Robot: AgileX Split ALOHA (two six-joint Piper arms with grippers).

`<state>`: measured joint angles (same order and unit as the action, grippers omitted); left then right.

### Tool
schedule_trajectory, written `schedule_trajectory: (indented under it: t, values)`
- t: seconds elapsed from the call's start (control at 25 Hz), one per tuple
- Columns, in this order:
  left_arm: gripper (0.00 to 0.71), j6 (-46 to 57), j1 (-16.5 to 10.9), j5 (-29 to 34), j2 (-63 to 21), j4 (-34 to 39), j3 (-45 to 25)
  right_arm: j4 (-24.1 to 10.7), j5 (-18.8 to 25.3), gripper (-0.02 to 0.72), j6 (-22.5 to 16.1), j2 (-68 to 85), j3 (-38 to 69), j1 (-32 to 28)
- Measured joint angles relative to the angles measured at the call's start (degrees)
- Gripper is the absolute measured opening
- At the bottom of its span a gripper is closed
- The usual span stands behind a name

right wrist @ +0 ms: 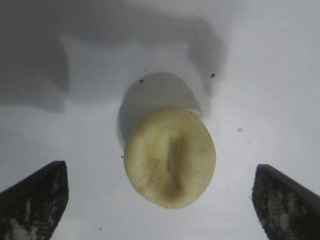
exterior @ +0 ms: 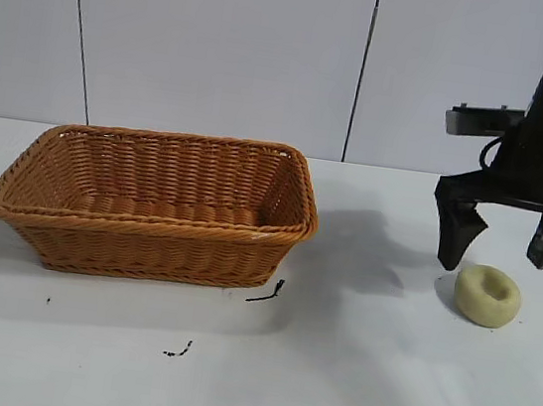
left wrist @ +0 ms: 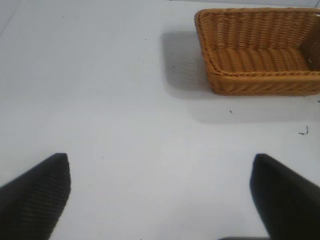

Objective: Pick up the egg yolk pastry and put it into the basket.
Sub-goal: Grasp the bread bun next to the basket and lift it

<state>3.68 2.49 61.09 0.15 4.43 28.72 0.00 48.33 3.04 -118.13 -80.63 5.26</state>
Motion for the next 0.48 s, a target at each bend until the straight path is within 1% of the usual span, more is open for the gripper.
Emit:
schedule_trajectory:
  t: [0.36,0.44,0.48]
  values:
    - [0.696,0.0,0.0,0.0,0.0,0.0,0.0,1.12,-3.2,0.689,-0.2,-5.73,-0.04,0.0]
    - [0.696,0.0,0.0,0.0,0.0,0.0,0.0,1.12,-3.32,0.622,-0.2,-5.73,-0.04,0.0]
    - [0.696,0.0,0.0,0.0,0.0,0.0,0.0,1.12,-3.32,0.557,-0.2,-5.73,-0.04,0.0]
